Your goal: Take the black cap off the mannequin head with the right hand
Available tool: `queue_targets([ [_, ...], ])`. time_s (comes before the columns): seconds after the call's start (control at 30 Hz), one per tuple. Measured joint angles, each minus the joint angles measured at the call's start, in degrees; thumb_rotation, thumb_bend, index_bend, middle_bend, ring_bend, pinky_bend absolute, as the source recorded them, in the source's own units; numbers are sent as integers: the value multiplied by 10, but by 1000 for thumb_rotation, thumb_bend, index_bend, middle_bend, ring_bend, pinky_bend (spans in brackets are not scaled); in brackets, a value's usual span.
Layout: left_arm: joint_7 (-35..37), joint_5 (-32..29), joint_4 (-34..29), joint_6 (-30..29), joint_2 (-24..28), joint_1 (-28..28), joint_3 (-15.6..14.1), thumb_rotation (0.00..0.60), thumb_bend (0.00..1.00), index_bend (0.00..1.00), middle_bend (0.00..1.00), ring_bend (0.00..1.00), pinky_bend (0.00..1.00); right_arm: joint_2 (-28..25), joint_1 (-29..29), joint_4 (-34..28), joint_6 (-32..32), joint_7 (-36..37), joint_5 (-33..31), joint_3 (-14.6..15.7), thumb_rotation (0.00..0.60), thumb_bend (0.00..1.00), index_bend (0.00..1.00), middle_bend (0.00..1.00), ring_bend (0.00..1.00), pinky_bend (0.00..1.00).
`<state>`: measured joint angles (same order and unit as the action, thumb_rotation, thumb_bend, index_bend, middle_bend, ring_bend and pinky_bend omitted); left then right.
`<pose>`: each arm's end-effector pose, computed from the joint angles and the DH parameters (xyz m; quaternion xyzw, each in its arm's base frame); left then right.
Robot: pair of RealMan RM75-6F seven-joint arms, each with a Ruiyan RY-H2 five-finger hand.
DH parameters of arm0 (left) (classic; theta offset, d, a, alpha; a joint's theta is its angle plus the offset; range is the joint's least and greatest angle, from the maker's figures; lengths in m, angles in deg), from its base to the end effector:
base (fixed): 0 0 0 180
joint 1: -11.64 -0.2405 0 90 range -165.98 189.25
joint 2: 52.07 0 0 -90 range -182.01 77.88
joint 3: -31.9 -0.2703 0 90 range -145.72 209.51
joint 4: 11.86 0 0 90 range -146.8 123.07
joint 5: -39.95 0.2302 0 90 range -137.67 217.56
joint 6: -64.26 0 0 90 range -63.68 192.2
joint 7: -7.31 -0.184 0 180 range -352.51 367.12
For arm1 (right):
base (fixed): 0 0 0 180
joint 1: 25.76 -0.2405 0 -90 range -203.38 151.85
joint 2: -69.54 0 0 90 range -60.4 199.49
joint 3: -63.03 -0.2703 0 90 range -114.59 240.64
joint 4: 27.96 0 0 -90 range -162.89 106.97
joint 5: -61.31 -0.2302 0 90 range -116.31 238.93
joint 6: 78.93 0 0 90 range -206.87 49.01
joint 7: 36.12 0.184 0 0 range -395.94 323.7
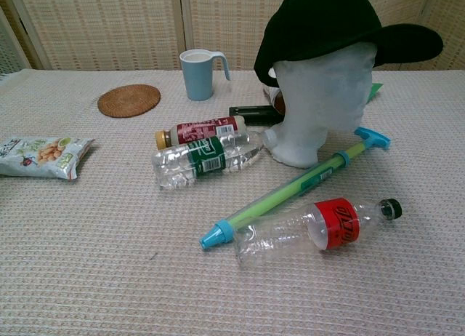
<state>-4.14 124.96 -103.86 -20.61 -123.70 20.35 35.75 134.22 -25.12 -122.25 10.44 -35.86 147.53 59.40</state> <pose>-0.3033 0.2475 0.1057 -0.6152 -0.3471 -0.3869 0.5927 -0.3360 -0.1942 0.1546 0.5505 -0.4021 0.4017 0.6115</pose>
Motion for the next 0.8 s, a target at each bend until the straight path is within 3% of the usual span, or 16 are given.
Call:
queue_targets([
  [0.37,7,3,1,-7,3,-5,-3,600,161,197,202,181,270,3,0,4,2,5,10,4,600,49,206,322,434,577],
  [0.6,9,7,-4,-11,8,-8,-4,600,160,197,202,181,269,9,-14,10,-6,4,24,1,600,50,213,337,550,697],
  [0.8,10,6,-8,-10,12,-8,-3,600,160,200,202,181,269,10,-34,7,-10,4,41,-10,600,51,212,338,693,857],
])
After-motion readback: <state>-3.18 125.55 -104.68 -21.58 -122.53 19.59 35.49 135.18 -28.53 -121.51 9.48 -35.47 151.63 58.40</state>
